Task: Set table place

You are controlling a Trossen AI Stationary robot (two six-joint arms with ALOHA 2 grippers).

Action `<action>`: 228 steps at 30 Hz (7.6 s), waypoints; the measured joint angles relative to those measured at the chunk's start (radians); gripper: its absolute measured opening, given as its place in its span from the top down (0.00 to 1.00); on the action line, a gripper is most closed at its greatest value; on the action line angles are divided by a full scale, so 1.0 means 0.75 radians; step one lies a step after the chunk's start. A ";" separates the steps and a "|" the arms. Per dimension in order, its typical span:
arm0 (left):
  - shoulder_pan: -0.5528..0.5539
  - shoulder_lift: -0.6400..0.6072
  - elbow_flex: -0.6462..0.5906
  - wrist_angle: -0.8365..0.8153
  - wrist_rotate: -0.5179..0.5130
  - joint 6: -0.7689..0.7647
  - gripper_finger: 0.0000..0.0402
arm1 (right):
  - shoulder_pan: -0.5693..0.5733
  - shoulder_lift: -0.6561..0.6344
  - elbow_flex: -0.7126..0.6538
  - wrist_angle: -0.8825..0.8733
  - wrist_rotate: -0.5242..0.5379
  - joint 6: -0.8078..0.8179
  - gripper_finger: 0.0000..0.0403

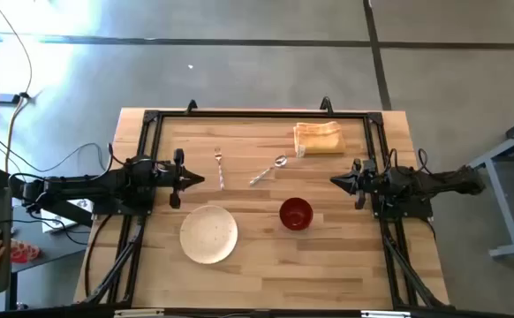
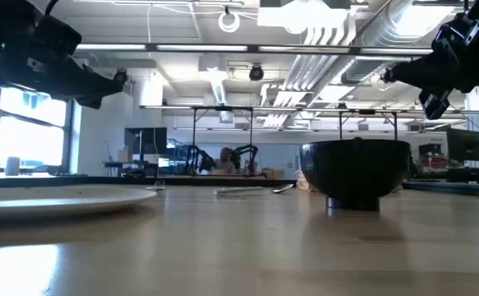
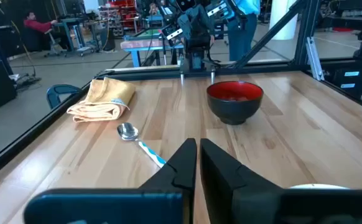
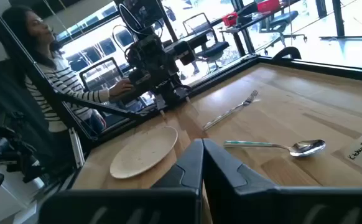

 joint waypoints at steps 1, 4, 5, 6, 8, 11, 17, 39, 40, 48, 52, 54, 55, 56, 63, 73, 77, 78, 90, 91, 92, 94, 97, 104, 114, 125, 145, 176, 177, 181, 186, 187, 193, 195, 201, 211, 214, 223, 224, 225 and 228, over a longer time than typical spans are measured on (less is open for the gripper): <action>-0.001 0.000 0.000 0.001 0.000 0.000 0.97 | 0.000 0.000 0.000 0.000 0.000 0.000 1.00; 0.000 0.000 0.000 0.000 0.000 0.000 0.97 | 0.000 0.000 0.000 0.000 0.000 0.000 1.00; 0.000 0.000 0.000 0.000 0.000 0.000 0.97 | 0.000 0.000 0.000 0.000 0.000 0.000 1.00; 0.000 0.001 0.000 0.000 0.000 0.000 0.97 | 0.001 0.000 0.000 0.000 0.000 0.000 1.00; 0.000 0.000 0.000 0.000 0.001 0.000 0.97 | 0.001 -0.001 0.000 -0.001 0.000 0.000 1.00; 0.000 0.000 0.000 0.000 0.000 0.000 0.97 | 0.000 0.000 0.000 0.000 0.000 0.000 1.00; 0.000 0.001 0.000 0.000 0.000 0.000 0.97 | 0.001 0.000 -0.001 0.000 -0.001 0.000 1.00; 0.000 0.000 0.000 0.000 0.000 0.000 0.97 | 0.000 0.000 0.000 0.000 0.000 0.000 1.00; 0.000 0.001 0.000 0.000 0.000 0.000 0.97 | 0.000 0.000 0.000 0.000 -0.001 0.000 1.00; 0.000 0.000 0.000 0.001 0.000 0.000 0.97 | 0.000 0.000 0.000 0.000 0.000 0.000 1.00; -0.001 0.001 -0.001 0.004 -0.013 0.000 0.97 | 0.000 0.000 0.000 0.000 0.000 0.000 1.00; -0.001 0.000 0.000 0.006 -0.086 -0.001 0.97 | 0.000 0.000 -0.001 0.000 0.000 0.000 1.00; -0.001 0.000 0.000 0.000 -0.111 -0.005 0.97 | 0.000 0.000 0.000 -0.001 0.000 0.000 1.00; 0.000 0.001 0.000 -0.005 -0.125 -0.011 0.97 | 0.000 0.000 0.000 -0.001 0.000 0.000 1.00; -0.001 0.001 0.000 -0.003 -0.126 -0.070 0.97 | 0.001 0.000 0.000 0.000 0.000 0.000 1.00; -0.001 0.000 0.000 0.132 -0.306 -0.279 0.97 | -0.002 0.000 -0.001 0.028 0.070 0.006 1.00; -0.001 0.002 0.034 0.174 -0.416 -0.280 0.99 | -0.002 -0.001 -0.001 0.152 0.255 0.122 1.00; -0.001 0.009 0.056 0.160 -0.441 -0.280 1.00 | -0.002 -0.001 -0.001 0.175 0.308 0.144 1.00; 0.000 0.392 0.721 -0.633 -0.488 -0.083 1.00 | -0.100 0.301 0.279 0.036 0.318 0.251 1.00; 0.000 0.437 0.783 -0.703 -0.489 -0.056 1.00 | -0.112 0.369 0.339 -0.042 0.301 0.273 1.00; 0.000 0.480 0.842 -0.759 -0.490 -0.031 1.00 | -0.125 0.447 0.407 -0.129 0.280 0.298 1.00; 0.000 0.559 0.942 -0.839 -0.490 0.019 1.00 | -0.155 0.619 0.558 -0.325 0.224 0.350 1.00; 0.000 0.654 1.048 -0.890 -0.489 0.082 0.99 | -0.204 0.899 0.794 -0.643 0.121 0.374 1.00; 0.000 0.760 1.119 -0.914 -0.444 0.121 0.99 | -0.299 1.418 1.292 -1.201 -0.094 0.198 0.98; 0.000 0.760 1.120 -0.917 -0.429 0.139 0.99 | -0.406 1.874 1.582 -1.431 -0.263 0.103 0.75; 0.000 0.761 1.120 -0.948 -0.429 0.141 0.99 | -0.274 2.112 1.562 -1.207 -0.382 0.104 0.62; 0.000 0.761 1.120 -0.983 -0.366 0.182 0.99 | -0.153 2.182 1.484 -1.199 -0.428 0.128 0.62; -0.004 0.776 1.120 -1.011 -0.223 0.375 0.99 | -0.212 2.179 1.521 -1.004 -0.479 0.103 0.99; -0.015 0.787 1.120 -1.003 -0.211 0.381 0.99 | -0.230 2.179 1.561 -1.029 -0.476 0.076 0.99; -0.104 0.858 1.120 -0.971 -0.209 0.452 0.99 | -0.307 2.179 1.744 -1.141 -0.424 -0.054 0.99; -0.268 1.014 1.184 -0.890 -0.232 0.527 0.99 | -0.421 2.177 1.997 -1.275 -0.368 -0.197 1.00; -0.292 1.047 1.223 -0.898 -0.256 0.555 0.99 | -0.441 2.177 2.045 -1.295 -0.367 -0.215 1.00; -0.419 1.262 1.591 -1.176 -0.458 0.833 0.92 | -0.511 2.177 2.241 -1.442 -0.368 -0.298 1.00; -0.460 1.340 1.725 -1.262 -0.553 0.937 0.87 | -0.518 2.177 2.266 -1.472 -0.368 -0.311 1.00; -0.532 1.594 2.066 -1.469 -0.758 1.177 0.67 | -0.517 2.177 2.272 -1.503 -0.371 -0.326 1.00; -0.532 1.878 2.366 -1.596 -0.747 1.371 0.58 | -0.506 2.191 2.271 -1.485 -0.374 -0.323 1.00; -0.532 1.896 2.402 -1.600 -0.746 1.374 0.58 | -0.489 2.223 2.271 -1.468 -0.375 -0.325 1.00; -0.531 1.912 2.417 -1.691 -0.658 1.322 0.58 | -0.431 2.379 2.270 -1.393 -0.374 -0.360 1.00; -0.531 1.921 2.417 -1.709 -0.656 1.310 0.58 | -0.426 2.389 2.270 -1.389 -0.375 -0.360 1.00; -0.532 1.928 2.414 -1.741 -0.656 1.300 0.58 | -0.421 2.394 2.270 -1.380 -0.377 -0.360 1.00; -0.532 1.955 2.417 -1.741 -0.657 1.288 0.58 | -0.412 2.401 2.270 -1.381 -0.380 -0.360 1.00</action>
